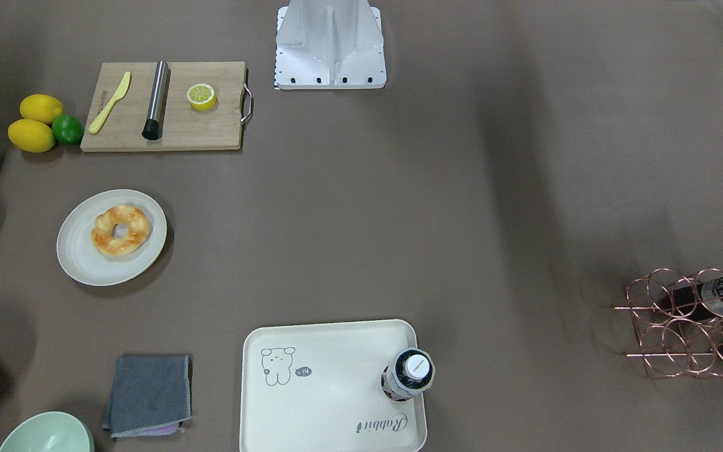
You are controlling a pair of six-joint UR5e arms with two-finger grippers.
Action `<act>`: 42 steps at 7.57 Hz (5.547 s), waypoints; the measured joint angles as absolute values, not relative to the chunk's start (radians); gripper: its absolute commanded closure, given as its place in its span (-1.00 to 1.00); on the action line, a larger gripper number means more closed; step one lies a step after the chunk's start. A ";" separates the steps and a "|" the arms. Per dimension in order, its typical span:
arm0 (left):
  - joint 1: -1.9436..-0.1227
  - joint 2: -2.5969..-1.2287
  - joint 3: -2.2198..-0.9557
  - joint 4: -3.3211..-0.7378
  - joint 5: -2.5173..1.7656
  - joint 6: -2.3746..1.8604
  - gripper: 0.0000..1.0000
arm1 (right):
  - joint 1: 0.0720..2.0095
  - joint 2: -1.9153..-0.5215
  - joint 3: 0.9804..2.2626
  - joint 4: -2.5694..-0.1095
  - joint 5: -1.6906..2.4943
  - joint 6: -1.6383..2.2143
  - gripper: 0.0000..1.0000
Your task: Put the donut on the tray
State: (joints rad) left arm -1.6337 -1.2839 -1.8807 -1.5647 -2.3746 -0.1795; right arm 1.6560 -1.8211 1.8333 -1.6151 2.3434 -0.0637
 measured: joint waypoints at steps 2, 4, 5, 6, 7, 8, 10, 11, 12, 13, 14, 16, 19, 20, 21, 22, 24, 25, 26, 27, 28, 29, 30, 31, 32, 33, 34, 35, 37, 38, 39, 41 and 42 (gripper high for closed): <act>-1.634 -1.283 -1.881 -1.565 -2.375 -0.179 -0.98 | 1.703 -1.834 1.820 -1.614 2.346 -0.057 -1.00; -1.634 -1.282 -1.881 -1.565 -2.375 -0.179 -0.98 | 1.746 -1.843 1.817 -1.614 2.349 -0.062 -1.00; -1.634 -1.282 -1.881 -1.565 -2.375 -0.178 -0.98 | 1.754 -1.854 1.817 -1.612 2.349 -0.069 -1.00; -1.634 -1.282 -1.881 -1.565 -2.375 -0.178 -0.98 | 1.758 -1.863 1.819 -1.611 2.352 -0.073 -1.00; -1.634 -1.282 -1.880 -1.565 -2.375 -0.178 -0.98 | 1.759 -1.865 1.821 -1.609 2.354 -0.080 -1.00; -1.634 -1.282 -1.879 -1.565 -2.375 -0.179 -0.98 | 1.759 -1.866 1.823 -1.598 2.356 -0.101 -1.00; -1.634 -1.282 -1.877 -1.565 -2.375 -0.179 -0.98 | 1.759 -1.857 1.823 -1.585 2.356 -0.113 -1.00; -1.634 -1.282 -1.877 -1.565 -2.375 -0.179 -0.98 | 1.759 -1.852 1.825 -1.583 2.354 -0.114 -1.00; -1.634 -1.282 -1.876 -1.565 -2.375 -0.179 -0.97 | 1.759 -1.848 1.827 -1.582 2.354 -0.113 -1.00; -1.634 -1.282 -1.877 -1.565 -2.375 -0.178 -0.98 | 1.759 -1.845 1.830 -1.582 2.356 -0.109 -1.00; -1.635 -1.282 -1.877 -1.566 -2.374 -0.177 -0.98 | 1.749 -1.834 1.834 -1.583 2.359 -0.077 -1.00; -1.635 -1.284 -1.878 -1.566 -2.373 -0.177 -0.98 | 1.674 -1.788 1.844 -1.581 2.380 0.061 -0.97; -1.635 -1.283 -1.874 -1.566 -2.374 -0.178 -0.98 | 1.466 -1.745 1.857 -1.427 2.389 0.412 -0.91; -1.635 -1.282 -1.872 -1.566 -2.375 -0.178 -0.98 | 1.389 -1.742 1.855 -1.327 2.386 0.561 -0.90; -1.635 -1.282 -1.871 -1.566 -2.375 -0.178 -0.98 | 1.312 -1.741 1.852 -1.233 2.376 0.701 -0.87; -1.635 -1.282 -1.870 -1.566 -2.375 -0.178 -0.98 | 1.236 -1.738 1.849 -1.157 2.347 0.819 -0.85; -1.635 -1.282 -1.869 -1.566 -2.375 -0.178 -0.98 | 1.101 -1.700 1.815 -1.047 2.265 1.008 -0.79; -1.635 -1.282 -1.869 -1.566 -2.375 -0.178 -0.98 | 1.042 -1.671 1.773 -0.990 2.219 1.077 -0.70; -1.635 -1.282 -1.870 -1.566 -2.376 -0.178 -0.98 | 0.996 -1.647 1.726 -0.933 2.179 1.129 -0.60; -1.635 -1.282 -1.870 -1.566 -2.377 -0.178 -0.98 | 0.961 -1.634 1.688 -0.881 2.145 1.166 -0.43; -1.635 -1.282 -1.869 -1.566 -2.377 -0.178 -0.98 | 0.934 -1.623 1.655 -0.839 2.123 1.197 -0.17; -1.635 -1.282 -1.869 -1.566 -2.378 -0.178 -0.98 | 0.914 -1.613 1.639 -0.820 2.105 1.226 0.00; -1.635 -1.282 -1.870 -1.566 -2.378 -0.178 -0.98 | 0.900 -1.608 1.633 -0.812 2.095 1.246 0.12; -1.635 -1.282 -1.870 -1.566 -2.378 -0.178 -0.98 | 0.890 -1.607 1.630 -0.809 2.088 1.256 0.35; -1.634 -1.282 -1.870 -1.566 -2.378 -0.179 -0.98 | 0.882 -1.606 1.628 -0.807 2.083 1.264 0.66; -1.634 -1.282 -1.870 -1.566 -2.378 -0.179 -0.98 | 0.873 -1.606 1.627 -0.806 2.077 1.272 1.00; -1.634 -1.282 -1.870 -1.566 -2.379 -0.179 -0.98 | 0.868 -1.606 1.627 -0.806 2.074 1.283 1.00; -1.634 -1.282 -1.870 -1.566 -2.379 -0.179 -0.98 | 0.865 -1.605 1.627 -0.805 2.073 1.301 1.00; -1.634 -1.282 -1.869 -1.566 -2.379 -0.179 -0.98 | 0.864 -1.587 1.640 -0.805 2.076 1.381 1.00; -1.634 -1.282 -1.869 -1.565 -2.379 -0.179 -0.98 | 0.864 -1.569 1.652 -0.807 2.080 1.428 1.00; -1.634 -1.282 -1.869 -1.565 -2.379 -0.179 -0.98 | 0.869 -1.549 1.661 -0.812 2.082 1.462 1.00; -1.634 -1.283 -1.864 -1.567 -2.380 -0.179 -0.98 | 0.903 -1.492 1.645 -0.825 2.084 1.496 1.00; -1.634 -1.283 -1.860 -1.567 -2.380 -0.179 -0.98 | 0.918 -1.437 1.621 -0.857 2.084 1.522 1.00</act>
